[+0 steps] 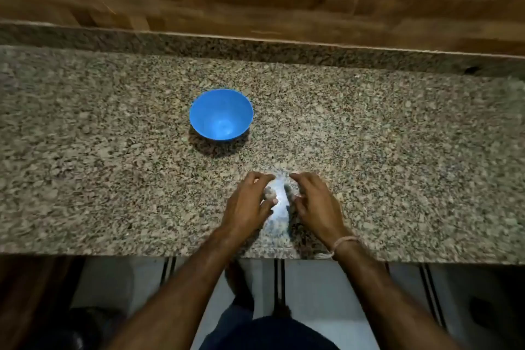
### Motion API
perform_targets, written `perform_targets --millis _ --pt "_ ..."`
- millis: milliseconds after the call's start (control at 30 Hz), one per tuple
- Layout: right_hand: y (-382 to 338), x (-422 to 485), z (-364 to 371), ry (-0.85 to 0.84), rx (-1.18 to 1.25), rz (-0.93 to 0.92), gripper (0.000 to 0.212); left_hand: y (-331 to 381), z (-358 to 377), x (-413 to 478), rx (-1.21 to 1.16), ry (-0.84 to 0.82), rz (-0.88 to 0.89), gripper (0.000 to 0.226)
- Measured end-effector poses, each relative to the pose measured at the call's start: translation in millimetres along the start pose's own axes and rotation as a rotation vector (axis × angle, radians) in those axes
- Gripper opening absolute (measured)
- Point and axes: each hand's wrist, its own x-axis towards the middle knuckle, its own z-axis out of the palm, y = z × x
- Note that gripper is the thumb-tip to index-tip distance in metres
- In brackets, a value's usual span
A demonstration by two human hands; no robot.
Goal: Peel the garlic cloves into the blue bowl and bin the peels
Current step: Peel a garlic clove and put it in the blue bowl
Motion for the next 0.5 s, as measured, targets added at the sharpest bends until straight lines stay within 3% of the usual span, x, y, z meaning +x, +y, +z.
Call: perform_targets --millis 133,233,333,433,500 --pt "-4 13 21 -0.070 -0.179 0.030 0.048 -7 8 11 0.034 -0.053 0.016 0.025" --pt "-4 14 33 -0.052 -0.187 0.086 0.051 -16 12 16 -0.010 -0.059 -0.011 0.025" --pt "-5 13 36 -0.003 -0.114 0.113 0.050 -18 12 13 -0.428 0.008 -0.251 0.019" --pt "-12 19 29 0.040 0.338 0.190 0.042 -11 4 16 -0.880 0.066 -0.561 0.015" --pt "-28 23 17 -0.019 0.765 0.294 0.034 -3 -4 18 -1.076 0.093 -0.625 0.017"
